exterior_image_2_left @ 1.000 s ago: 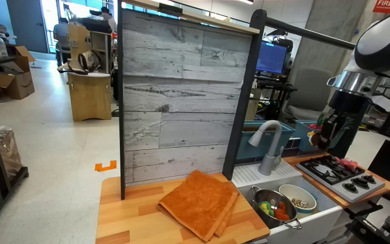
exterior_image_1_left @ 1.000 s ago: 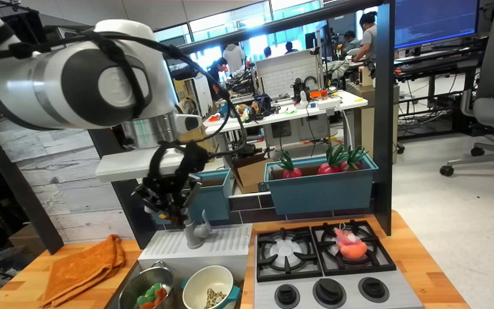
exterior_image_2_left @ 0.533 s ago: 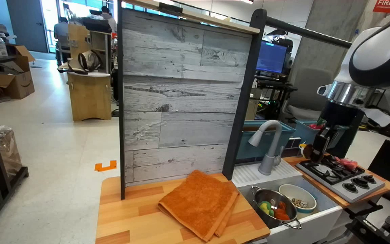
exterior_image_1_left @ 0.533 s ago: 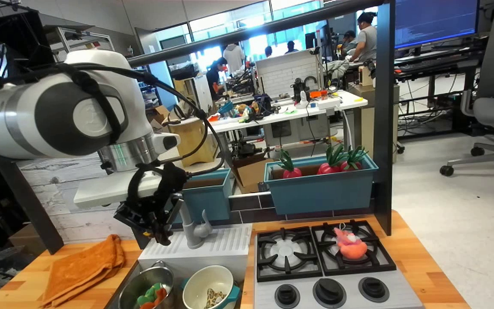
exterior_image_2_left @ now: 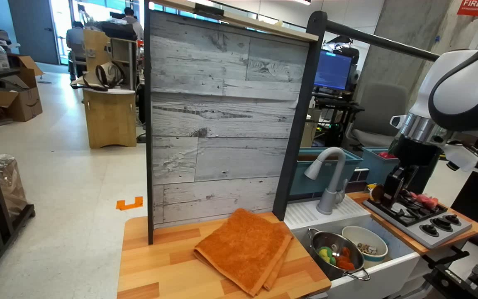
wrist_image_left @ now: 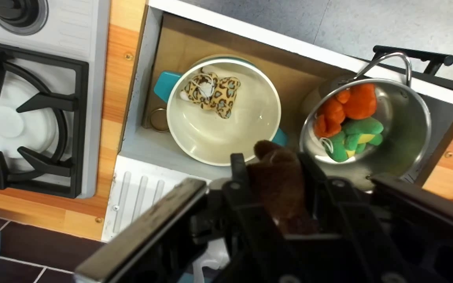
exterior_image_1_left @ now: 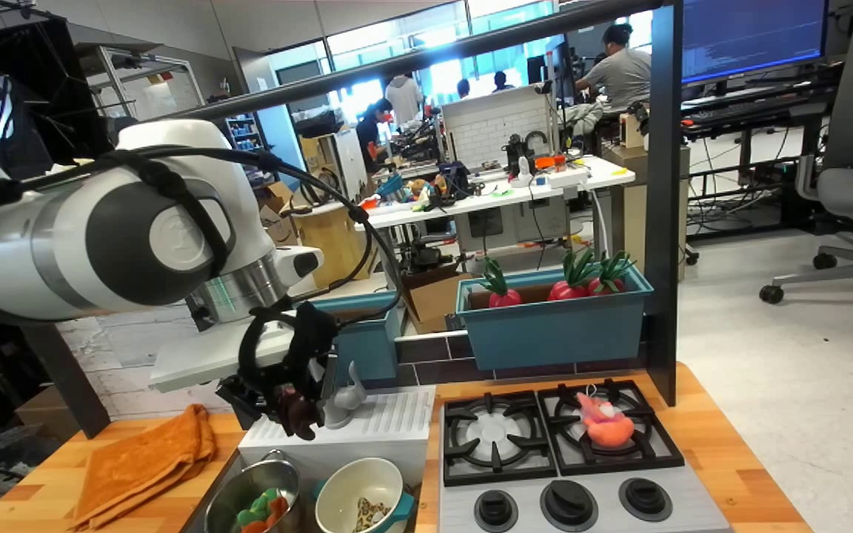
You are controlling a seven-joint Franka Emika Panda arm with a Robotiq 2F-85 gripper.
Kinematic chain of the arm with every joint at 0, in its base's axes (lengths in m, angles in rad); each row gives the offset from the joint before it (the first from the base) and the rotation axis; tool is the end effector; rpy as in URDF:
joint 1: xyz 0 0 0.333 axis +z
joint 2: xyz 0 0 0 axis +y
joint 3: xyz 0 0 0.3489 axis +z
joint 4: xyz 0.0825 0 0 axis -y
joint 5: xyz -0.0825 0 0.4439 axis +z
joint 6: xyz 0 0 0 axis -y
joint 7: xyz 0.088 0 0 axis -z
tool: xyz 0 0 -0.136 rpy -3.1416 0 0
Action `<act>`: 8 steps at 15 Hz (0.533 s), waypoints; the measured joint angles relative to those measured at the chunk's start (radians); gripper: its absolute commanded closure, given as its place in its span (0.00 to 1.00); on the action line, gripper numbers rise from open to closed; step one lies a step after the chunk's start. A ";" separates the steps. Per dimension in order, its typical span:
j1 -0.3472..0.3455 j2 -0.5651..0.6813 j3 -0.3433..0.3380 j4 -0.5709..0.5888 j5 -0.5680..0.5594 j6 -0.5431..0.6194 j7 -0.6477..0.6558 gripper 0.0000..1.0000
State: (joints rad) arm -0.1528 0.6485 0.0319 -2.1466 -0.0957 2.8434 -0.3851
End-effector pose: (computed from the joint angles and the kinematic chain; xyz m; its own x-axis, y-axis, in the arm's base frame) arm 0.5956 -0.0663 0.0404 0.9391 0.3414 0.0402 0.3403 -0.9398 0.0307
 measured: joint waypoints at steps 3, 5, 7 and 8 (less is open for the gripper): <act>-0.010 0.001 0.001 0.005 0.003 0.000 0.002 0.11; -0.029 0.001 0.001 0.015 0.004 -0.001 0.004 0.00; -0.058 0.001 -0.001 0.030 0.007 -0.007 0.011 0.00; -0.074 0.001 -0.007 0.040 0.008 -0.013 0.019 0.00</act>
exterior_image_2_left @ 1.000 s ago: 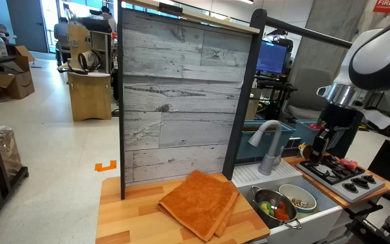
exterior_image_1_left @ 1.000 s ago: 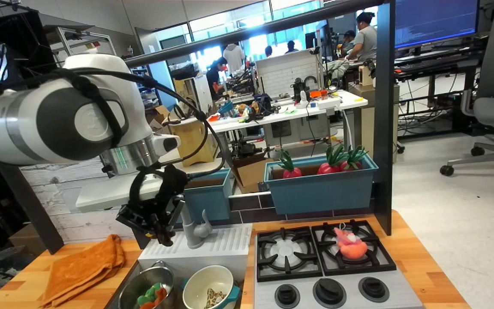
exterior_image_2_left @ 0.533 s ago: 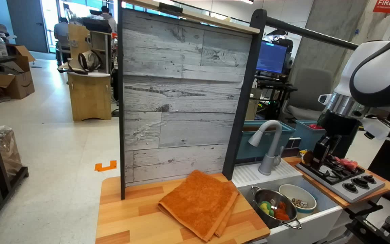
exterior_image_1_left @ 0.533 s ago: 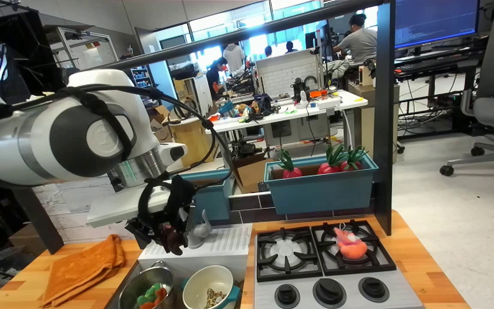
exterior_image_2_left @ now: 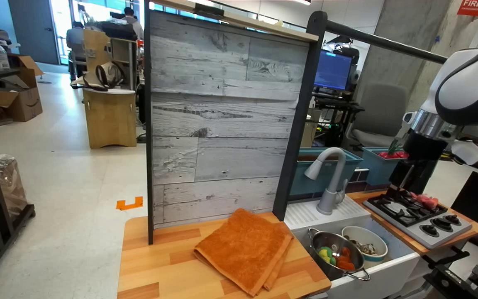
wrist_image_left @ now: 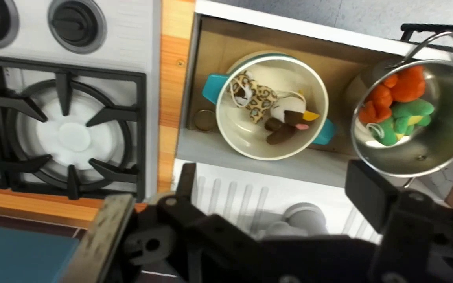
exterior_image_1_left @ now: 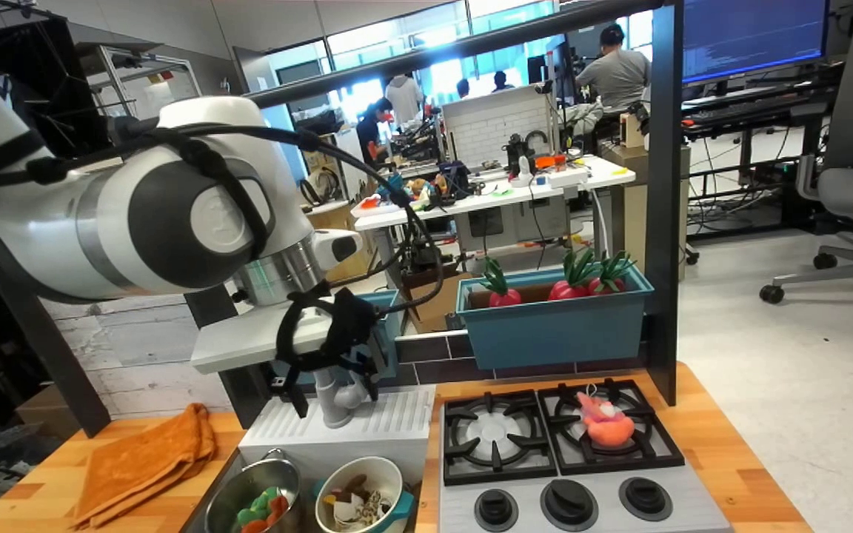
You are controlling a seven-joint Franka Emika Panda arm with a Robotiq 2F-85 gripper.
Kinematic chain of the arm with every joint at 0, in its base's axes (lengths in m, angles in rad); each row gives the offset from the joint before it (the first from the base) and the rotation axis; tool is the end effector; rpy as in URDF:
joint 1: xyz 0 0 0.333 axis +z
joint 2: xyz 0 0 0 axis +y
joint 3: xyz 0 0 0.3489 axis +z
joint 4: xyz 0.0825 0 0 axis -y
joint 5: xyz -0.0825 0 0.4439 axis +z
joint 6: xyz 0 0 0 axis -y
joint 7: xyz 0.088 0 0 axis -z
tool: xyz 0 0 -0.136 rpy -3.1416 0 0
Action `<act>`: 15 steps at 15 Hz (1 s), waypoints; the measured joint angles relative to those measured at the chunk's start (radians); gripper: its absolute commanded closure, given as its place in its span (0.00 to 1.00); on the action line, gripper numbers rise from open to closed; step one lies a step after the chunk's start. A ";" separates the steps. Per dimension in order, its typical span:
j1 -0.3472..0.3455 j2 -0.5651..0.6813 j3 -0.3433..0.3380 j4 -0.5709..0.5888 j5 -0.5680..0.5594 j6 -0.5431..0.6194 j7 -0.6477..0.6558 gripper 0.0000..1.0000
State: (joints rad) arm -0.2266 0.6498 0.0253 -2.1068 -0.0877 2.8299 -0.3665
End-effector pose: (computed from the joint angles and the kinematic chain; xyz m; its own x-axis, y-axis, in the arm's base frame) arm 0.6061 -0.1188 0.0514 0.9687 0.2404 0.0621 0.2381 -0.9703 0.0428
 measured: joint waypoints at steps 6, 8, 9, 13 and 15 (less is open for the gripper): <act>-0.060 0.035 -0.171 0.131 -0.003 -0.006 0.070 0.00; -0.073 0.074 -0.241 0.198 -0.004 -0.014 0.107 0.00; -0.078 0.094 -0.265 0.228 -0.004 -0.022 0.120 0.00; -0.079 0.124 -0.274 0.261 -0.007 -0.019 0.141 0.00; -0.074 0.142 -0.284 0.276 -0.016 0.013 0.154 0.00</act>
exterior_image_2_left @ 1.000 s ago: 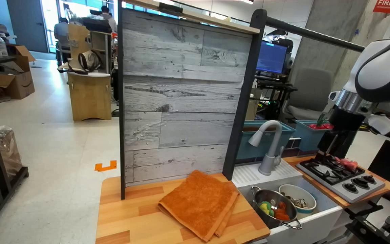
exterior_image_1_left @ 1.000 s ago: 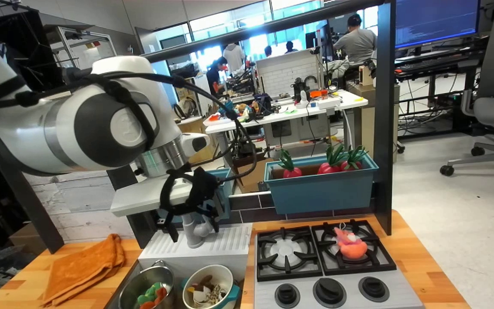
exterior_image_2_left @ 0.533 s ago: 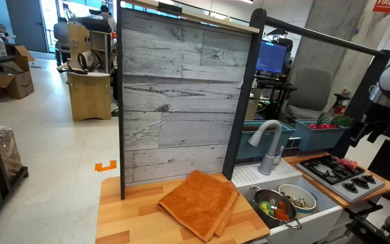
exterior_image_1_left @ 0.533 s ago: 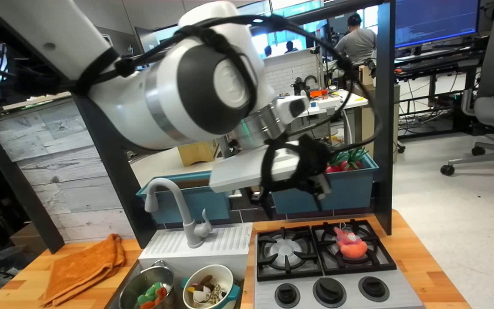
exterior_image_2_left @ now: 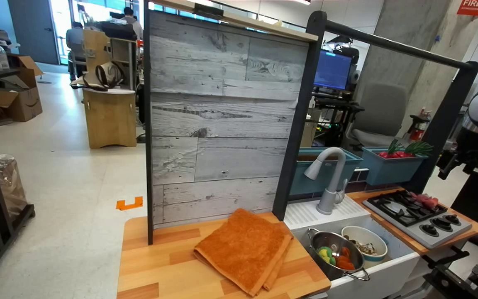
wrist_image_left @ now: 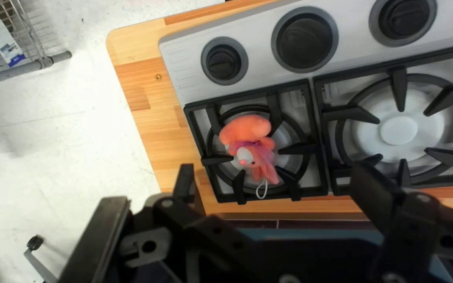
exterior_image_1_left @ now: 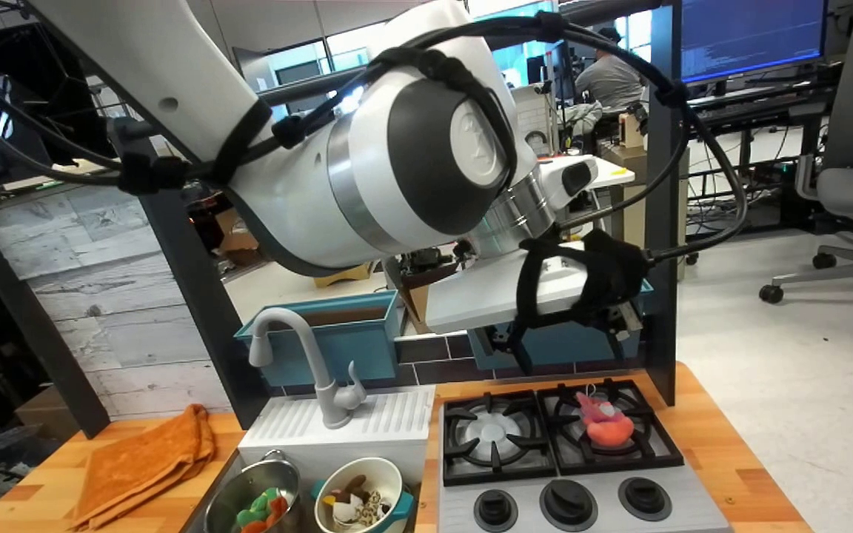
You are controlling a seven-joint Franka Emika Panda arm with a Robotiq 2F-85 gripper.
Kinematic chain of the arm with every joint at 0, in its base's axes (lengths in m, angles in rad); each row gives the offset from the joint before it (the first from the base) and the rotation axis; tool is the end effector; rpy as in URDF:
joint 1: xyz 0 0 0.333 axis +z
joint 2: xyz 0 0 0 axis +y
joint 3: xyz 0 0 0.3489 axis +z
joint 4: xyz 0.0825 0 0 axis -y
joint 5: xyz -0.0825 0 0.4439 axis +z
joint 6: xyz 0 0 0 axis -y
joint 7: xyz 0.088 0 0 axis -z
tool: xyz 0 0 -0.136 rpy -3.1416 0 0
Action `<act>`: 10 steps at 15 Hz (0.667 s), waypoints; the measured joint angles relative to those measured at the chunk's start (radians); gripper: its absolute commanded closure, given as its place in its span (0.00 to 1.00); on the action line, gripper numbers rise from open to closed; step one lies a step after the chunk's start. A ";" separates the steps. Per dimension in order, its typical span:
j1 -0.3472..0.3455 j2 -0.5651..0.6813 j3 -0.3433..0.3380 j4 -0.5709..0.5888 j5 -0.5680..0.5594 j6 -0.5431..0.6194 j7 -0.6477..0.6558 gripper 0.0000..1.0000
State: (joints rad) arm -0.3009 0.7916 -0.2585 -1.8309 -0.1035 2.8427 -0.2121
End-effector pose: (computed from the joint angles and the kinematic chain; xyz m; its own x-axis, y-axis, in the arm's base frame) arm 0.6153 -0.3723 0.0770 0.9789 -0.1310 0.1567 -0.1703 -0.9471 0.2719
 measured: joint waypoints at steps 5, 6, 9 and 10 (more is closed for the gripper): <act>0.002 0.191 -0.070 0.222 -0.003 0.010 0.127 0.00; 0.002 0.234 -0.078 0.265 -0.003 0.009 0.150 0.00; 0.003 0.342 -0.080 0.369 -0.003 0.003 0.198 0.00; 0.003 0.371 -0.077 0.398 -0.003 -0.001 0.209 0.00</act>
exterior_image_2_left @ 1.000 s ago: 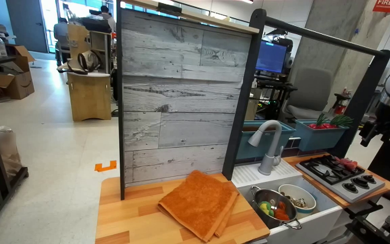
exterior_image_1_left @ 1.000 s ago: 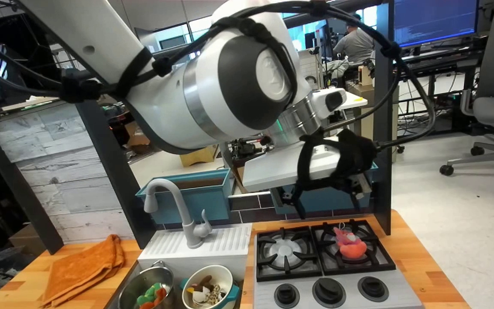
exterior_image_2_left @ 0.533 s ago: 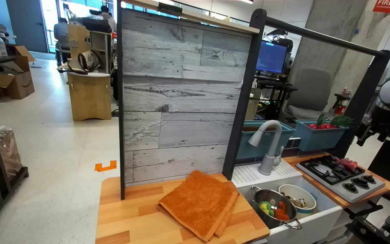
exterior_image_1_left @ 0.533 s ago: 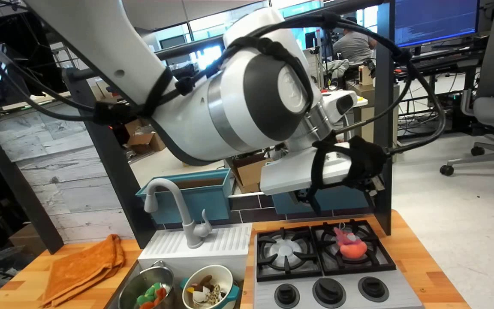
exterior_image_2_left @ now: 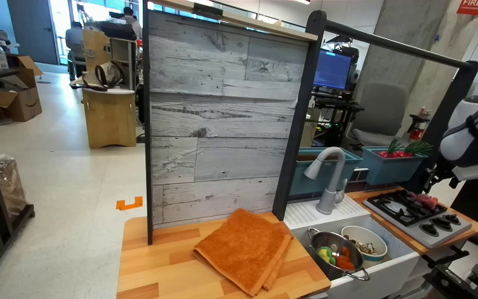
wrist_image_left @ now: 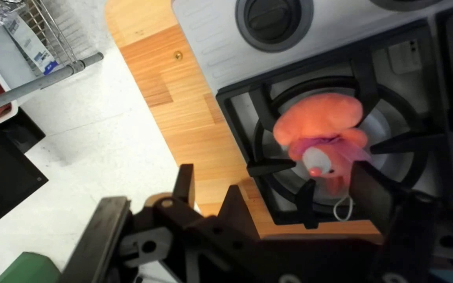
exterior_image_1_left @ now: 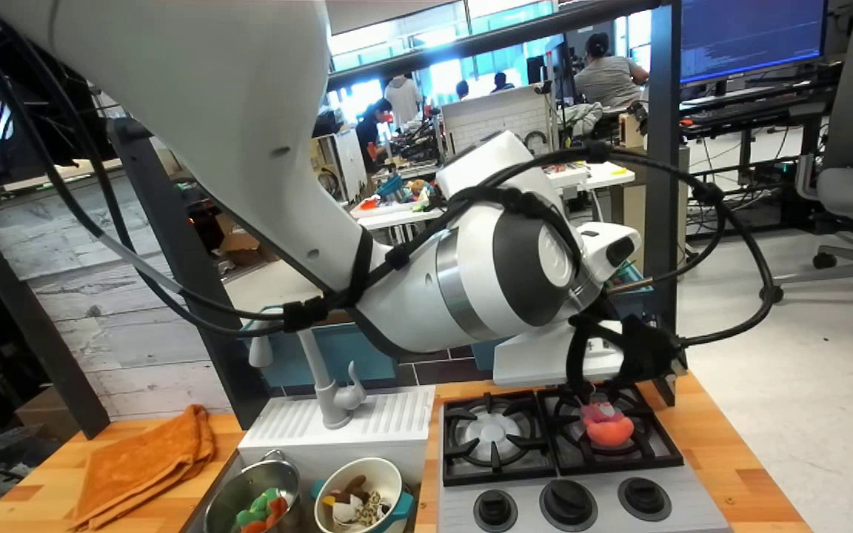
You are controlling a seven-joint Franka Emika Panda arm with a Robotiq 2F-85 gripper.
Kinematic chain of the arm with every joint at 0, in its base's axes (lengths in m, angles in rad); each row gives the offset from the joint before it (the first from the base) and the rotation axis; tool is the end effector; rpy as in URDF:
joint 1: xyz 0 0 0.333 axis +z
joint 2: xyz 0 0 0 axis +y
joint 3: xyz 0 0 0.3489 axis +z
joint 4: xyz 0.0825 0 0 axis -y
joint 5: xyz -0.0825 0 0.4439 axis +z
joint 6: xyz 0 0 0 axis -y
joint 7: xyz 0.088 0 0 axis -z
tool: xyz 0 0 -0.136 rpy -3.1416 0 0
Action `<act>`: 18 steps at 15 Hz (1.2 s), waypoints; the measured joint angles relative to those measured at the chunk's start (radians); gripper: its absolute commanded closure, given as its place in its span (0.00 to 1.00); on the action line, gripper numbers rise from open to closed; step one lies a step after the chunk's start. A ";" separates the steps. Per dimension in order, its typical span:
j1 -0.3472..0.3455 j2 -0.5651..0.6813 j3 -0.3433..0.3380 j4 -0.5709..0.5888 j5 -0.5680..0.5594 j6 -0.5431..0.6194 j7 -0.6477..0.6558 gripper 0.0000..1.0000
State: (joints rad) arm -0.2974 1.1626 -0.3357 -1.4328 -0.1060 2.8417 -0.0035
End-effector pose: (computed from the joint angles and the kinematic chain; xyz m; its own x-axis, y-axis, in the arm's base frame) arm 0.6627 -0.4257 -0.0189 0.9455 -0.2423 0.2175 -0.3080 -0.8824 0.3556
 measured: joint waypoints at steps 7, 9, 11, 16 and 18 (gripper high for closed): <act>0.004 0.115 0.018 0.163 0.001 -0.096 0.034 0.26; 0.004 0.133 0.022 0.194 0.001 -0.124 0.037 0.42; 0.004 0.145 0.026 0.220 0.002 -0.157 0.043 0.58; -0.006 0.166 0.035 0.264 0.009 -0.212 0.053 0.93; -0.008 0.167 0.038 0.276 0.012 -0.231 0.055 0.97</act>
State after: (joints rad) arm -0.3050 1.3297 -0.2974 -1.1567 -0.0941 2.6106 0.0513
